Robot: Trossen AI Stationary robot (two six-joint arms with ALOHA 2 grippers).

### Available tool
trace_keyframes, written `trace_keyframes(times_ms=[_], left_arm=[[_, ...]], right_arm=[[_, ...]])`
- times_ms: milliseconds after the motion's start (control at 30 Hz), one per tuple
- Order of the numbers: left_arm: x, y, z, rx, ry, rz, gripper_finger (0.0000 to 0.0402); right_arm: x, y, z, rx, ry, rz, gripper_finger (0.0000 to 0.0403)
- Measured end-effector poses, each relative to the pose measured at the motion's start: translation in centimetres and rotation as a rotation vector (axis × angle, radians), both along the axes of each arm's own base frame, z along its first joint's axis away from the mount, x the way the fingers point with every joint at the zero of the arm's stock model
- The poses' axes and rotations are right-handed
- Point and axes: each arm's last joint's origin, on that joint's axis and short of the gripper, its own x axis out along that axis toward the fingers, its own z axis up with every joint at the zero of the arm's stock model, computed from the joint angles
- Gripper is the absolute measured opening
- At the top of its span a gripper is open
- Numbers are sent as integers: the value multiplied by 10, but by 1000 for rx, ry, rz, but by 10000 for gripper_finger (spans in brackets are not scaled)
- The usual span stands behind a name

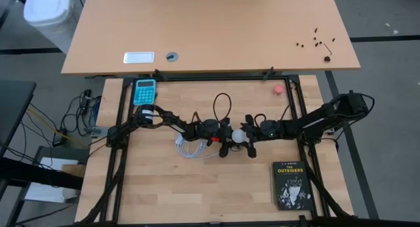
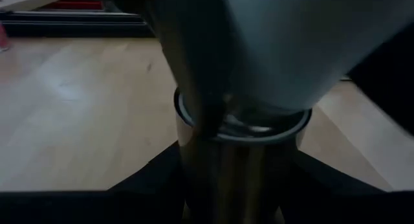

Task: Screw lightbulb
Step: Insert the lightbulb into the lamp

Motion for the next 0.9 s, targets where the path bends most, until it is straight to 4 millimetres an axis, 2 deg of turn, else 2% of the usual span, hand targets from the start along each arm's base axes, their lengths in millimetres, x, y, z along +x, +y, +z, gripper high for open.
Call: trace_keyframes(times_ms=[567, 900], left_arm=[[1, -5, 0, 31, 0, 156, 193], [1, -13, 2, 56, -16, 258, 193]], right_arm=[[-4, 16, 0, 41, -45, -304, 227], [-1, 15, 3, 54, -39, -368, 227]])
